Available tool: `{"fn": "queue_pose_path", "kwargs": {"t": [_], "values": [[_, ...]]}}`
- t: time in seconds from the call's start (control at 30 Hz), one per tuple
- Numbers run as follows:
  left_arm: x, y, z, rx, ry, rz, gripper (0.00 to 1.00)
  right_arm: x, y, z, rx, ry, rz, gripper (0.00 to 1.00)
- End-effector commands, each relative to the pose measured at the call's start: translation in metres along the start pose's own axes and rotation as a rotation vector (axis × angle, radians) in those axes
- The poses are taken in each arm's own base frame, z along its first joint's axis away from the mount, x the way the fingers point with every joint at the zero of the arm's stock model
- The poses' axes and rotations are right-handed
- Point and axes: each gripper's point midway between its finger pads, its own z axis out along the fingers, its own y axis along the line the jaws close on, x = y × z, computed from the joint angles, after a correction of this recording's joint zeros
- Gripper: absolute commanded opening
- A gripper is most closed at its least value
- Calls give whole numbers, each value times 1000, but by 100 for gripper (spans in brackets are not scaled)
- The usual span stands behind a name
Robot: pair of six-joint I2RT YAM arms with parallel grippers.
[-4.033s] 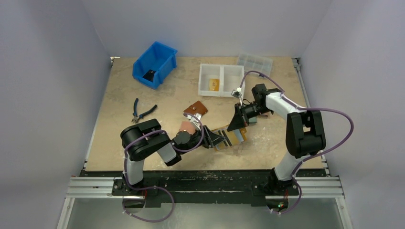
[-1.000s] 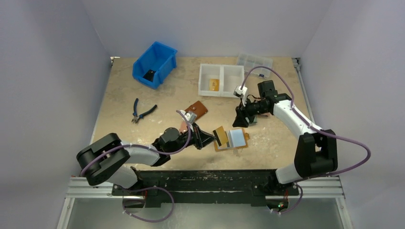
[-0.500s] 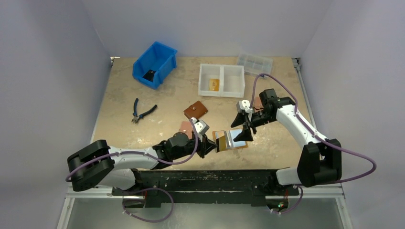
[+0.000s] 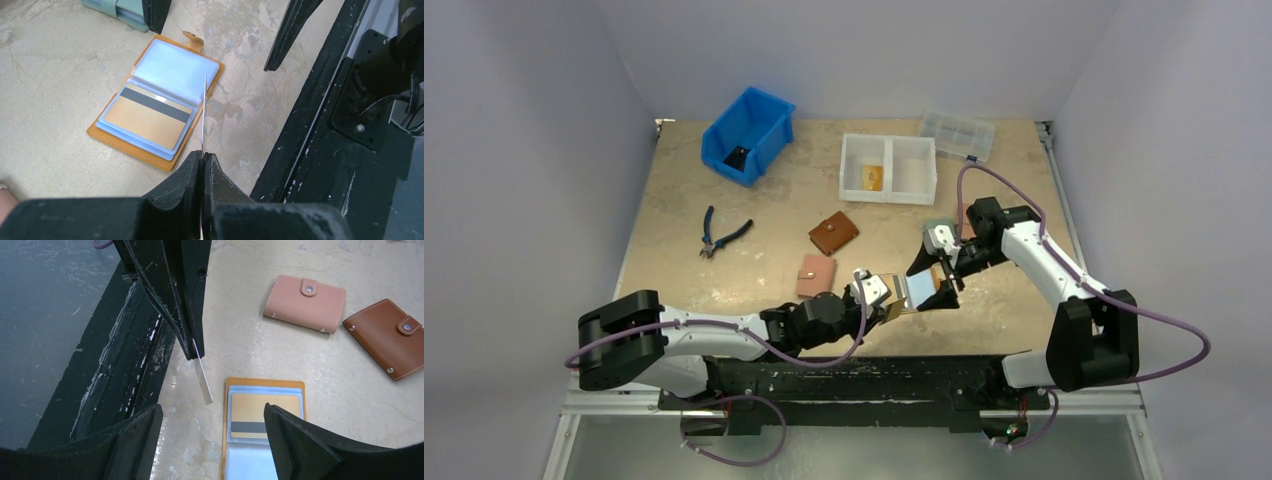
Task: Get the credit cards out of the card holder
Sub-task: Remove the credit card from the card holder.
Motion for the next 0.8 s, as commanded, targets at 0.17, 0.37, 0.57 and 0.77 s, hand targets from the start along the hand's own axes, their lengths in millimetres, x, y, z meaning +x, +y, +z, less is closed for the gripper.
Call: {"fn": "queue_pose_path", "kwargs": {"t": [0.17,0.37,0.57,0.77], "values": [[-19,-8,7,-31,-34,90,0,-3,12,6,-51,-32,-42,84],[-23,-9,8,-37,-44,91,0,2,17,14,-88,-24,-45,84],[-25,-9,10,-42,-53,78,0,5,20,24,-119,-4,-64,70],[-25,-10,11,-40,-58,70,0,9,16,29,-113,34,-65,43]]}}
